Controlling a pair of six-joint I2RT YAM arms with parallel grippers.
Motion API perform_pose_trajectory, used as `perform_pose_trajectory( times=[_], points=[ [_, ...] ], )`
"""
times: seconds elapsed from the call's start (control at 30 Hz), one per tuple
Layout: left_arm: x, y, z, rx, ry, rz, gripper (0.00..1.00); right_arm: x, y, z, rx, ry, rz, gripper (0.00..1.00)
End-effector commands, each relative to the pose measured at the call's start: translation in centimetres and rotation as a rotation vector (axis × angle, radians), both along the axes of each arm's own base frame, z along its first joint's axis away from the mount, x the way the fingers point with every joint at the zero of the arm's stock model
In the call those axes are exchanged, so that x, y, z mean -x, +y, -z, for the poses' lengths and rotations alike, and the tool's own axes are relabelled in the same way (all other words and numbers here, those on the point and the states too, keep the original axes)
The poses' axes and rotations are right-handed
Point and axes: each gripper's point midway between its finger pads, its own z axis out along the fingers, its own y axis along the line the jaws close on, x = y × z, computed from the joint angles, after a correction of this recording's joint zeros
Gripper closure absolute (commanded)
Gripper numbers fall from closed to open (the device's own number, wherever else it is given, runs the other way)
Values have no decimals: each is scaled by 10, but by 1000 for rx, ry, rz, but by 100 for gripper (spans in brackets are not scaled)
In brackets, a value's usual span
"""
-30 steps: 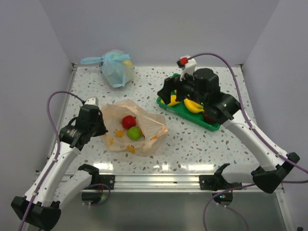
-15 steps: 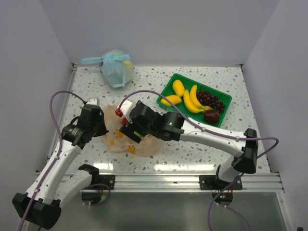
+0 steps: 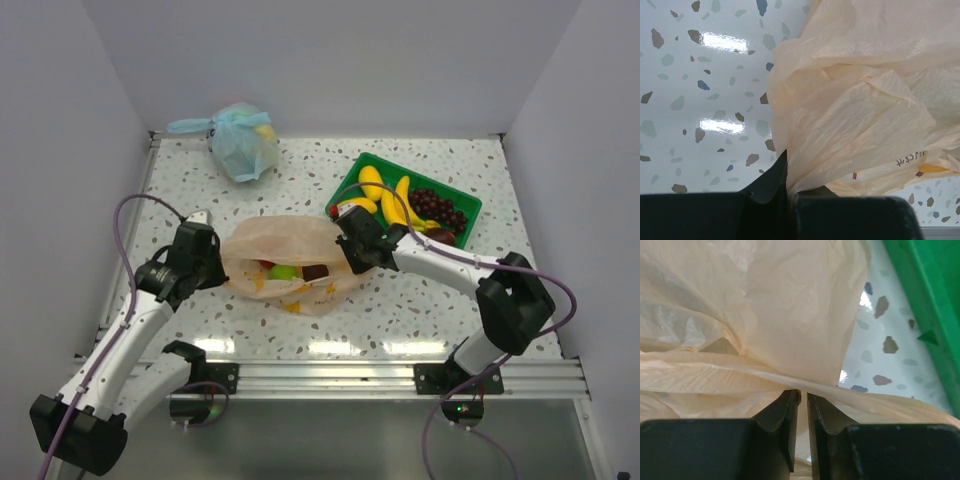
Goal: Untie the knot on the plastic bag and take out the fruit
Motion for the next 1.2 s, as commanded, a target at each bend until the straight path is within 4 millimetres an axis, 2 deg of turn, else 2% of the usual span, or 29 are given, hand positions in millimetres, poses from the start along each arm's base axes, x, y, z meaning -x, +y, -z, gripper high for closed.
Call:
perform_pose_trajectory(
  times=[0.0, 0.03, 0.13, 0.23, 0.3, 0.33, 0.43, 0.47, 0.53, 0.57, 0.6, 0.63, 0.67, 0.77, 0.8, 0.9, 0.93, 0.97, 1.0, 1.07, 1.1, 1.13, 1.17],
  points=[
    [-6, -9, 5, 51, -16, 4, 100, 8, 33, 12, -205, 108, -23, 84],
    [-6, -10, 7, 57, -12, 6, 100, 19, 44, 18, -260, 183, -62, 83],
    [-4, -14, 14, 75, -1, 9, 100, 30, 65, 29, -348, 275, -127, 81],
    [-4, -13, 18, 72, 2, 3, 100, 25, 92, 26, -462, 275, -167, 81],
    [-3, -10, 21, 61, 6, -4, 100, 20, 115, 14, -552, 274, -229, 82],
    [-4, -10, 22, 58, 4, -6, 100, 18, 121, 17, -568, 282, -235, 82],
    [-7, -9, 25, 55, -2, -18, 100, 5, 140, 6, -615, 250, -276, 83],
    [-7, -8, 27, 51, -2, -25, 100, 4, 142, 13, -611, 263, -279, 82],
    [-9, -8, 29, 50, -9, -29, 99, -4, 143, 12, -592, 246, -273, 81],
    [-10, -8, 29, 51, -12, -27, 99, -3, 134, 19, -543, 263, -242, 74],
    [-10, -8, 31, 49, -7, -24, 99, -17, 121, 24, -470, 206, -174, 68],
    [-12, -9, 30, 51, -14, -20, 99, -19, 111, 27, -427, 192, -155, 62],
    [-12, -10, 31, 48, -15, 2, 99, -18, 100, 25, -391, 174, -136, 47],
    [-17, -15, 27, 44, -48, 64, 99, -14, 74, 24, -292, 146, -119, 25],
    [-18, -16, 26, 46, -54, 69, 99, -13, 70, 8, -294, 111, -125, 21],
    [-21, -23, 21, 68, -92, 117, 99, -8, 58, -20, -267, 56, -145, 8],
    [-22, -24, 21, 72, -100, 121, 99, -11, 58, -48, -286, -5, -167, 6],
    [-21, -26, 23, 78, -100, 132, 99, -5, 57, -56, -276, -8, -187, 3],
    [-22, -27, 21, 85, -109, 139, 99, -7, 62, -76, -287, -48, -223, 2],
    [-23, -30, 19, 97, -126, 152, 99, 3, 68, -99, -288, -83, -269, 1],
    [-23, -31, 19, 100, -134, 157, 99, 3, 76, -117, -305, -116, -290, 1],
    [-24, -32, 17, 105, -145, 160, 99, 5, 80, -125, -299, -135, -314, 1],
    [-24, -32, 17, 107, -148, 166, 99, 17, 92, -132, -297, -149, -358, 1]
  ],
)
